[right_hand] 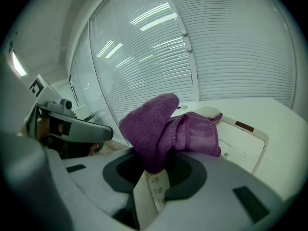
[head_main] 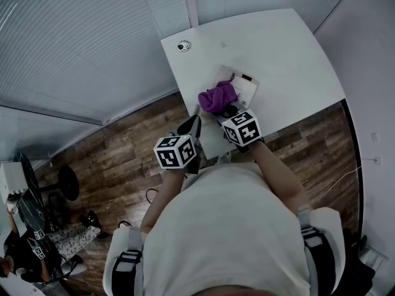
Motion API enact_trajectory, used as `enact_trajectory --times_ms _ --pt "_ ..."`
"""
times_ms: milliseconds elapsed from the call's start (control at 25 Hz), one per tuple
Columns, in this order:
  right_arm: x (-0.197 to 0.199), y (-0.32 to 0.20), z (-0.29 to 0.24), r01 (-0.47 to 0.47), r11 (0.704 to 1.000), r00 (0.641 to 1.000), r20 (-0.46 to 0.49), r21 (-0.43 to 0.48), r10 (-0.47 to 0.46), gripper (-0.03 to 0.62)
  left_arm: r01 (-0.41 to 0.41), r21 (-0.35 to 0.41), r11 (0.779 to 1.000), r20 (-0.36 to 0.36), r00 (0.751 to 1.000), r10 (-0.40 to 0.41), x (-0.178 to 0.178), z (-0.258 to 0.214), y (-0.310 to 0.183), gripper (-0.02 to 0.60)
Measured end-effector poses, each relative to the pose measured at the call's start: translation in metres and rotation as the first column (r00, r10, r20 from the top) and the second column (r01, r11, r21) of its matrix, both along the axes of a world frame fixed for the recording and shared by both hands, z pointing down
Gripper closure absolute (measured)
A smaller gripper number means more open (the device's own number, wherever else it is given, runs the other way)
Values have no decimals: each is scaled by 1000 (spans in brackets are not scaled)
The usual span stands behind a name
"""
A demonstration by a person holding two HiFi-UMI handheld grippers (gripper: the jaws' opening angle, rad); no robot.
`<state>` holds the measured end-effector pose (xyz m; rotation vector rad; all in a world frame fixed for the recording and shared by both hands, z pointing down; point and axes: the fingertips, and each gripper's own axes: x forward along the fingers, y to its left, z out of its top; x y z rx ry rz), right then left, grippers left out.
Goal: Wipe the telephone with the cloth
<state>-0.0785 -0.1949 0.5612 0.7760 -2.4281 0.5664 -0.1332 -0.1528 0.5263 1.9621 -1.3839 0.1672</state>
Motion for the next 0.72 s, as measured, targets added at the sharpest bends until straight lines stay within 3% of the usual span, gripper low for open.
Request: enact_trajectory --times_ms 720 --pt "-14 42 25 88 993 996 -24 -74 -89 474 -1 -2 1000 1 1000 1 -3 2 10 561"
